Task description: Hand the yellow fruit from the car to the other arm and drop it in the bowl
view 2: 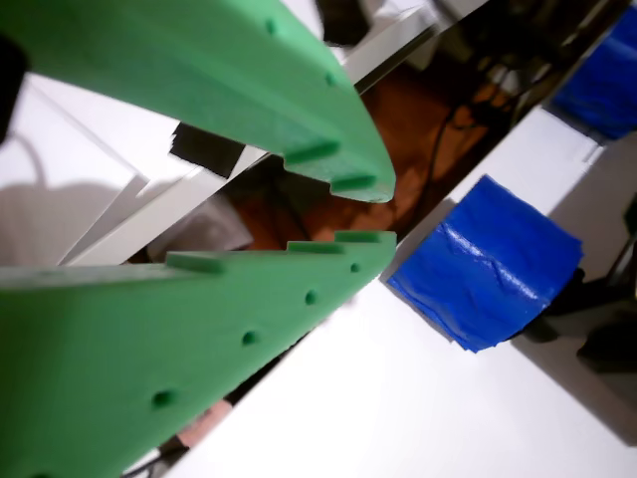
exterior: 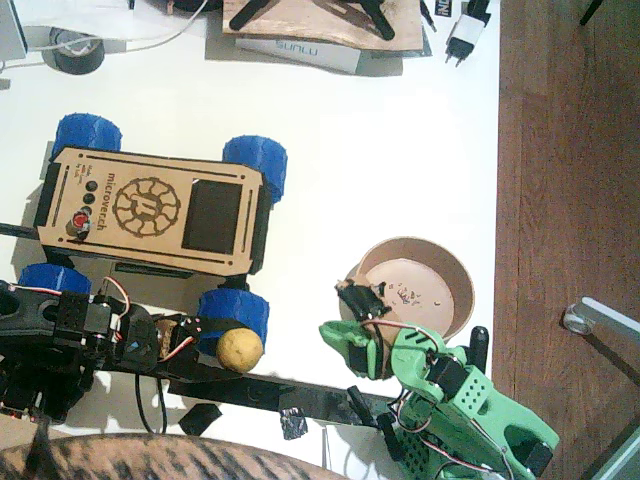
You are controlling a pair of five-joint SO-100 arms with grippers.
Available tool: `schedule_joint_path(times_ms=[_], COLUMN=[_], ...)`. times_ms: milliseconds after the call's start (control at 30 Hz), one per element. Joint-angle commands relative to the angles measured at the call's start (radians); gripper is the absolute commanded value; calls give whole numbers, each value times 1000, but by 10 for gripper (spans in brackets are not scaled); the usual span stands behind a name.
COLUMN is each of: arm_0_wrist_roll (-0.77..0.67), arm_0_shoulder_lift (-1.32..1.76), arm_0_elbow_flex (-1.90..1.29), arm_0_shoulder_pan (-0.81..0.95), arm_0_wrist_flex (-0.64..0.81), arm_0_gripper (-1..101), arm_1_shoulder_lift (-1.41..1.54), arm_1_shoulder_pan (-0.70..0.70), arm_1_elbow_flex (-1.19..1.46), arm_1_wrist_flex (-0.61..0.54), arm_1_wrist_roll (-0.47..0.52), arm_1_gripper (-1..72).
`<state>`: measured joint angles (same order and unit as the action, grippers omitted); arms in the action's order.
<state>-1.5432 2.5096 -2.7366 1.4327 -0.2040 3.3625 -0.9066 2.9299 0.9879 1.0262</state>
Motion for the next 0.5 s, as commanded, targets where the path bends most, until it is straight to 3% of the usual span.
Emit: schedule_joint_path(times_ms=[0,233,467], arm_0_wrist_roll=[-49,-75,-192], arm_0_shoulder_lift=[38,41,41], arm_0_elbow_flex=[12,12,12], arm_0_shoulder_pan=[5,5,5], arm_0_wrist_flex=[38,77,63], arm_0_gripper=[0,0,0], arm_1_shoulder_lift=[40,66,63], arm_1_shoulder_pan=[-46,-166,-281], arm_1_elbow_flex=[-6,-8,-6], arm_1_wrist_flex=[55,35,-41], arm_1_wrist_roll=[32,48,89], arm_1_gripper=[-1,-1,-1])
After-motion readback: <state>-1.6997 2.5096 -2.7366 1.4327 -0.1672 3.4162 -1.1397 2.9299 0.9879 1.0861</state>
